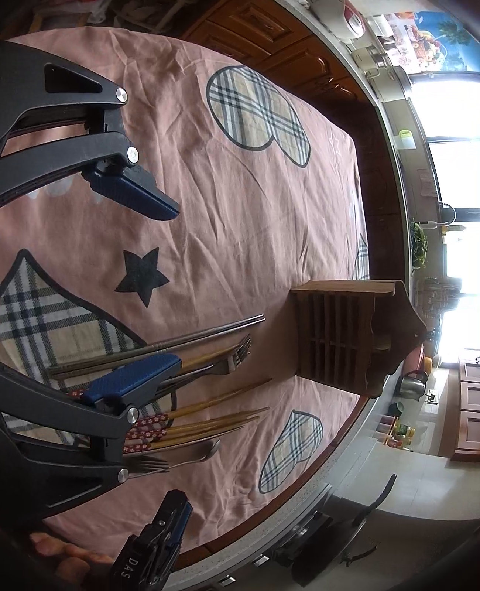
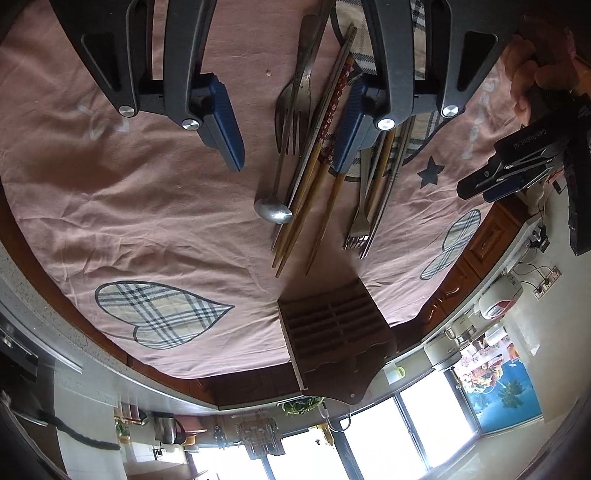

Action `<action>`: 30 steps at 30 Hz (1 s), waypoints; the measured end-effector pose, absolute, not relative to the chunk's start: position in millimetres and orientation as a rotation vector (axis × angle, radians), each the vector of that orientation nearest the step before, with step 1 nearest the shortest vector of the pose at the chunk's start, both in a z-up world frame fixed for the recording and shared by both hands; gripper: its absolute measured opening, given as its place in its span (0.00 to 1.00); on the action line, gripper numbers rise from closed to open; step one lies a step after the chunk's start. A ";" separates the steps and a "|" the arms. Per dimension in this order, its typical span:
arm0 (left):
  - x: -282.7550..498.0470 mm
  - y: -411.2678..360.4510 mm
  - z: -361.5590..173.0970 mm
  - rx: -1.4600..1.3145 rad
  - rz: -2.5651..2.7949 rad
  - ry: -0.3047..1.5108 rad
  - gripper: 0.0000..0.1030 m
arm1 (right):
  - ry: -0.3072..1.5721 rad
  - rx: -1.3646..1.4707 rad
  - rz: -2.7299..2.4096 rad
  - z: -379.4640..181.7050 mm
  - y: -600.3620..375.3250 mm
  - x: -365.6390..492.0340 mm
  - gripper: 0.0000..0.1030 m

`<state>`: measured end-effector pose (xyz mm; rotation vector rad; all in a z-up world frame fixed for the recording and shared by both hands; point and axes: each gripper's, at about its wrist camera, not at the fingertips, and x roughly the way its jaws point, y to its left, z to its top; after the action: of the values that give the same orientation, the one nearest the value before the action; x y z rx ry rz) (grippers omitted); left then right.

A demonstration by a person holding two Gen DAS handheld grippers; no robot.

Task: Organize utensils
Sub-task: 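Move the left tool to a metal knife while the right tool moves to a metal spoon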

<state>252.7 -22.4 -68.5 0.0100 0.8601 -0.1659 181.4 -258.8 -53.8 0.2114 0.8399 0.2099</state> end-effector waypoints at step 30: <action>353.3 -52.5 -112.5 0.042 -0.281 1.054 0.28 | 0.980 0.306 0.211 -88.6 -272.1 236.6 0.17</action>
<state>353.3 -52.5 -112.5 0.0419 1.0544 -0.2812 236.6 -272.1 -88.6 0.3065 0.9799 0.2115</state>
